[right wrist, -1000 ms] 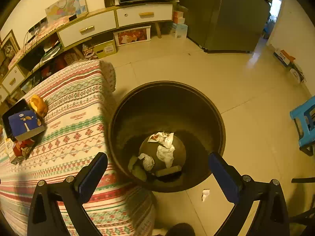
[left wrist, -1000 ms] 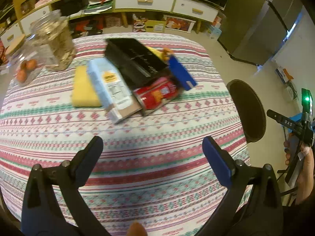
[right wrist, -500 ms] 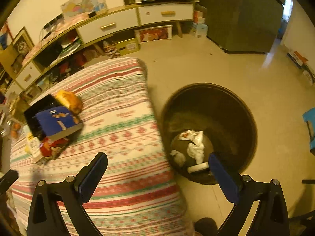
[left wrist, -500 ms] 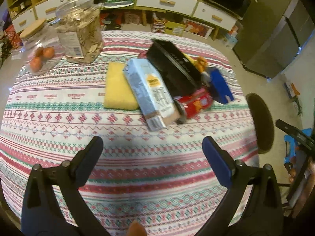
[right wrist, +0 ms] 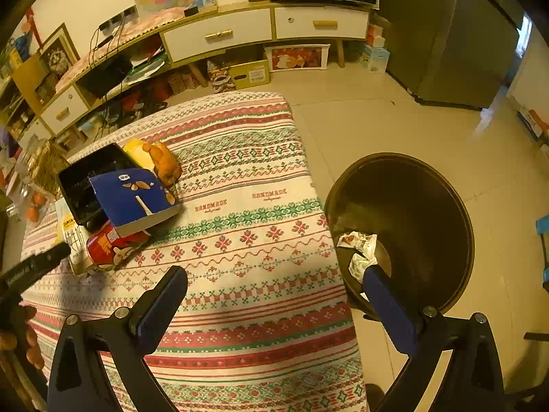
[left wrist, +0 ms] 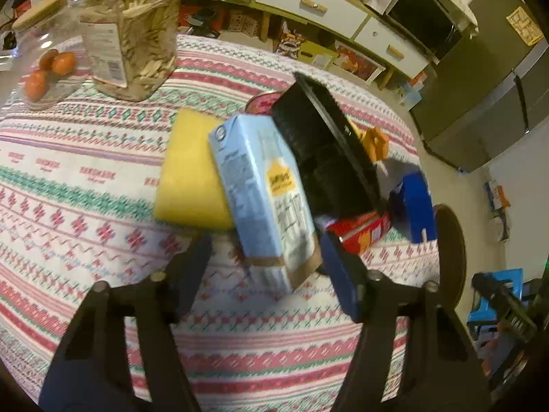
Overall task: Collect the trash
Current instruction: 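Grasp the blue tissue-style biscuit box on the table with the right gripper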
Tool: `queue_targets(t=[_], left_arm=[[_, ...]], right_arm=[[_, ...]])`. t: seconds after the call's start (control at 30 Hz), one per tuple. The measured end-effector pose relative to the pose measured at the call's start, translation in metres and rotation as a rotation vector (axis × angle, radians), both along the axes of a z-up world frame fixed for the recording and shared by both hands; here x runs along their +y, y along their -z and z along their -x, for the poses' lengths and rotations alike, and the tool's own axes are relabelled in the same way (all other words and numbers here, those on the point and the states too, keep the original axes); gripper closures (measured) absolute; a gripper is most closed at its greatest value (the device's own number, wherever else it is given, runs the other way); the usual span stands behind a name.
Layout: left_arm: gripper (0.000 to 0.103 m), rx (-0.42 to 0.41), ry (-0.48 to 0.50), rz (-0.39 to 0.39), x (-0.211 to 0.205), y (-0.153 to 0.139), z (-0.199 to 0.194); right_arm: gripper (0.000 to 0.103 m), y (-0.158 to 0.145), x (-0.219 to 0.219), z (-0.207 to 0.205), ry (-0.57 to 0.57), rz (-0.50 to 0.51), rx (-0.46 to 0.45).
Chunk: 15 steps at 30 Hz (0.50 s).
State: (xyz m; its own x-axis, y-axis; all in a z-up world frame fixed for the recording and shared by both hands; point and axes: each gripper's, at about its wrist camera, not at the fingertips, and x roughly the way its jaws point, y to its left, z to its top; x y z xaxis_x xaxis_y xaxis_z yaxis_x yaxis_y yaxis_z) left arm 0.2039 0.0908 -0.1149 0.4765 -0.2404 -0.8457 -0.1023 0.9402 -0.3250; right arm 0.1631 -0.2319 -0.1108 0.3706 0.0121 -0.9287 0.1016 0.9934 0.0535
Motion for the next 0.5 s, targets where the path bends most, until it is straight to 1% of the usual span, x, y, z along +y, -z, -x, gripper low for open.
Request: queue_targets(t=[0.07, 0.1, 0.13, 0.27, 0.37, 0.43, 0.47, 0.5], left_arm=[[0.046, -0.001, -0.002, 0.005, -0.003, 0.001, -0.005], [0.050, 0.003, 0.000, 0.011, -0.006, 0.003, -0.008], [0.052, 0.008, 0.000, 0.015, -0.008, 0.004, -0.011], [0.052, 0.012, -0.006, 0.043, -0.014, 0.008, -0.016], [0.054, 0.039, -0.011, 0.072, -0.014, 0.018, -0.020], [0.055, 0.031, -0.016, 0.092, -0.013, 0.019, -0.020], [0.057, 0.028, -0.016, 0.094, -0.013, 0.018, -0.020], [0.064, 0.018, -0.015, 0.093, -0.012, 0.017, -0.020]], right_arm=[[0.000, 0.001, 0.001, -0.001, -0.001, -0.001, 0.001], [0.000, 0.002, 0.002, -0.002, -0.002, -0.001, 0.003], [0.000, 0.002, 0.002, -0.002, -0.002, -0.001, 0.002], [0.000, 0.002, 0.001, -0.003, 0.003, -0.004, -0.001], [0.000, 0.001, 0.002, -0.003, -0.004, -0.015, -0.007], [0.000, 0.000, 0.006, -0.004, -0.017, -0.020, -0.017], [0.000, -0.001, 0.009, -0.005, -0.026, -0.025, -0.021], [0.000, -0.001, 0.011, -0.005, -0.033, -0.029, -0.024]])
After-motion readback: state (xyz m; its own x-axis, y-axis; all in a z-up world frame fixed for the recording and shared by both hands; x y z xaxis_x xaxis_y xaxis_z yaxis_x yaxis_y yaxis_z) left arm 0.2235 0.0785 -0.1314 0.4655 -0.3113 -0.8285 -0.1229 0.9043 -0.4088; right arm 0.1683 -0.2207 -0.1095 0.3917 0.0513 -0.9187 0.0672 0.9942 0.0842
